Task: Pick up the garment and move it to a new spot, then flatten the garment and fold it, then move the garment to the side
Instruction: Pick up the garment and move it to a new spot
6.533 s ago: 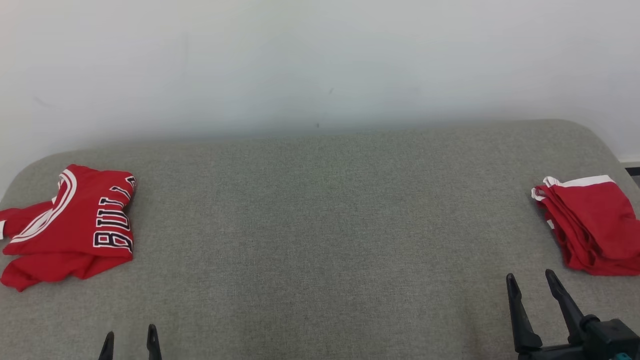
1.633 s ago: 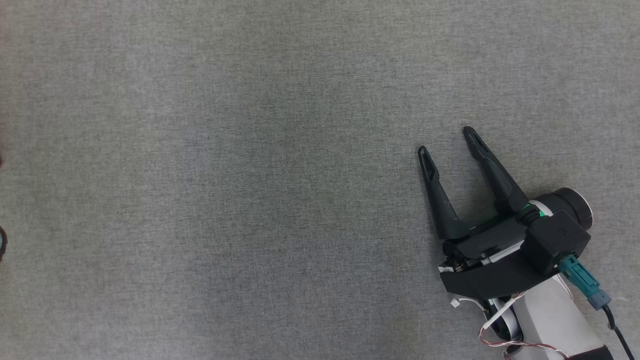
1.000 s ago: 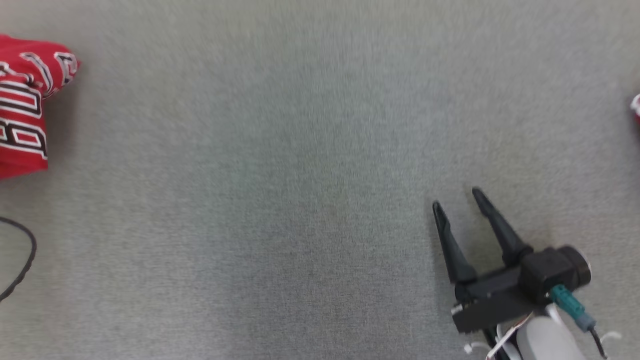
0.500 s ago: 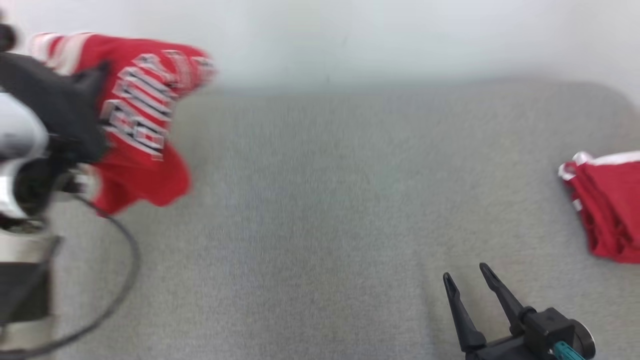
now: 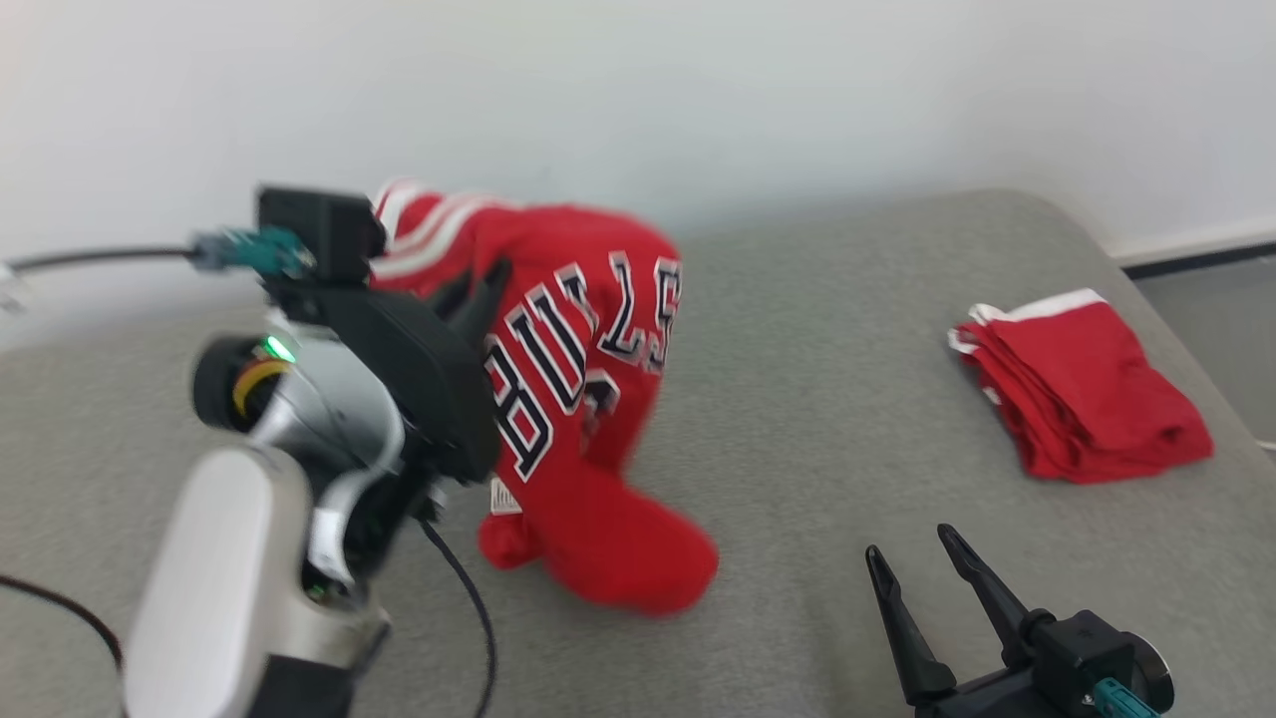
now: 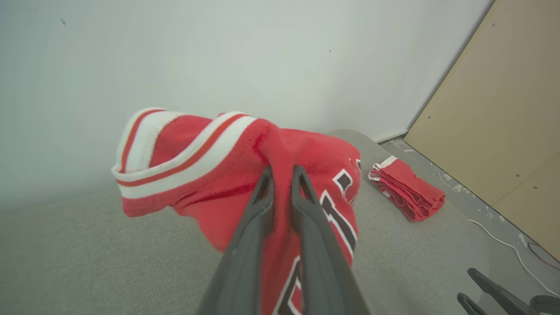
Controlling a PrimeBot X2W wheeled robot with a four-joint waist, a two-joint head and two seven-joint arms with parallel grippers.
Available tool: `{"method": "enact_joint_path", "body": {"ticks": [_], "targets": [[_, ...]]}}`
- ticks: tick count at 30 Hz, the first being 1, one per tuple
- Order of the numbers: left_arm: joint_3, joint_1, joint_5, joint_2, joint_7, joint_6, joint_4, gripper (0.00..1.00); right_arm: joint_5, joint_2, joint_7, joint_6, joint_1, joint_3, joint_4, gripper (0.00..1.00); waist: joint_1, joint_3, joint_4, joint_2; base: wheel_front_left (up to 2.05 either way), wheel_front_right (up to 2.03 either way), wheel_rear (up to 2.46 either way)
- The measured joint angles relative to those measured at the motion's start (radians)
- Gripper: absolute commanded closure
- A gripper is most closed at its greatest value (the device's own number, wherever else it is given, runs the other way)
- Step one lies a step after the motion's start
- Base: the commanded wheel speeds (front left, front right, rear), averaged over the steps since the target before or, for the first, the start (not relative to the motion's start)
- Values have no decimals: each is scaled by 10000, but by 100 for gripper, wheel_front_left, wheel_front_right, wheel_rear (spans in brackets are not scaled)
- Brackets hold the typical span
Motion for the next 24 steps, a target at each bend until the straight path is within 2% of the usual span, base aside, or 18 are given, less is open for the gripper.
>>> {"method": "enact_joint_path", "body": {"ticks": [9, 13, 18, 19, 20, 24], "targets": [[-836, 895, 1064, -612, -2011, 616, 1847, 100, 88, 48, 13, 0, -30, 178, -42, 0, 2, 393, -1148, 0, 0, 0, 0], [-1197, 938, 1365, -721, -2941, 610, 3131, 100, 102, 134, -40, 0, -128, 303, 25, 0, 3, 708, -1477, 1, 0, 0, 0], [-1605, 931, 1555, -794, -4249, 249, 4859, 99, 134, 211, -136, 0, -222, 412, 161, 0, 4, 1059, -1752, 2, 0, 0, 0], [-1643, 912, 1609, -803, -4556, 244, 5127, 63, 148, 215, -159, 0, -246, 424, 194, 0, 3, 1106, -1790, 2, 0, 0, 0], [-1670, 895, 1691, -817, -4786, 247, 5421, 0, 157, 221, -167, 0, -270, 445, 222, 0, 3, 1147, -1820, 2, 0, 0, 0], [-1755, 893, 1463, -878, -5705, 157, 6069, 0, 159, 203, -188, 0, -290, 376, 278, 0, 3, 1165, -1740, 2, 0, 0, 0]]}}
